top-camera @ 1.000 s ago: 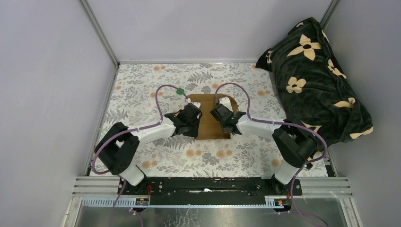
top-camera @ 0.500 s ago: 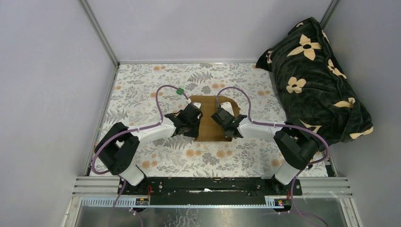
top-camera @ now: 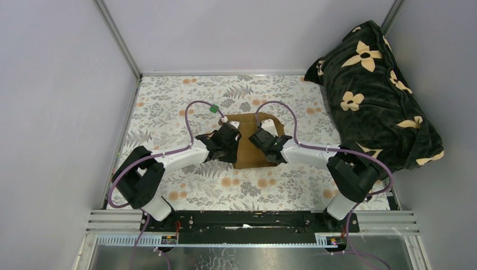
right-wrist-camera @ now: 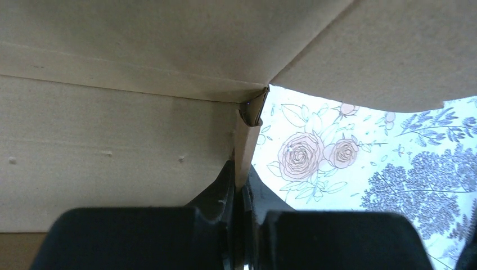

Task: Fold the paper box
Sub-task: Fold the paper box at the center of the board.

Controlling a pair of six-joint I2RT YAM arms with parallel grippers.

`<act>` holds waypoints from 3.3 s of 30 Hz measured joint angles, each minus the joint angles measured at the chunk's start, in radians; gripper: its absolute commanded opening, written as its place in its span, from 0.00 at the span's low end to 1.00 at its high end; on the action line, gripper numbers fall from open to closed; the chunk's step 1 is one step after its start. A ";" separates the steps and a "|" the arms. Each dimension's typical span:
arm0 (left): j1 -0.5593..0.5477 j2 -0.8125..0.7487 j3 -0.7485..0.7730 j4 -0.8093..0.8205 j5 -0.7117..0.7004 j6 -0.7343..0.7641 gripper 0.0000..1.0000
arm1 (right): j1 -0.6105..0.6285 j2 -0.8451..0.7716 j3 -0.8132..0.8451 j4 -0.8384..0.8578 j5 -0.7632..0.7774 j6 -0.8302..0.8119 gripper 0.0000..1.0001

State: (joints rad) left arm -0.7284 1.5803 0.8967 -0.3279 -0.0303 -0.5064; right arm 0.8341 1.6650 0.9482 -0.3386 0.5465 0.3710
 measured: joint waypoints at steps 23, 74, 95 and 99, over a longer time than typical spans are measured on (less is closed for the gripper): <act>0.002 0.000 0.022 -0.008 -0.001 0.002 0.31 | 0.024 0.066 0.031 -0.037 0.026 0.007 0.13; 0.002 -0.137 0.033 -0.037 -0.029 0.003 0.35 | 0.005 -0.133 -0.095 -0.018 -0.096 0.109 0.31; -0.500 -0.407 -0.082 -0.038 -0.102 -0.182 0.27 | 0.003 -0.121 -0.094 -0.013 -0.097 0.134 0.25; -0.536 -0.349 -0.114 0.001 -0.126 -0.217 0.26 | 0.003 -0.121 -0.093 -0.020 -0.097 0.140 0.25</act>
State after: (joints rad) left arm -1.2640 1.2316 0.7826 -0.3271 -0.1566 -0.7231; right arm 0.8368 1.5440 0.8551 -0.3584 0.4496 0.5106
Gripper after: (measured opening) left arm 0.267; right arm 0.251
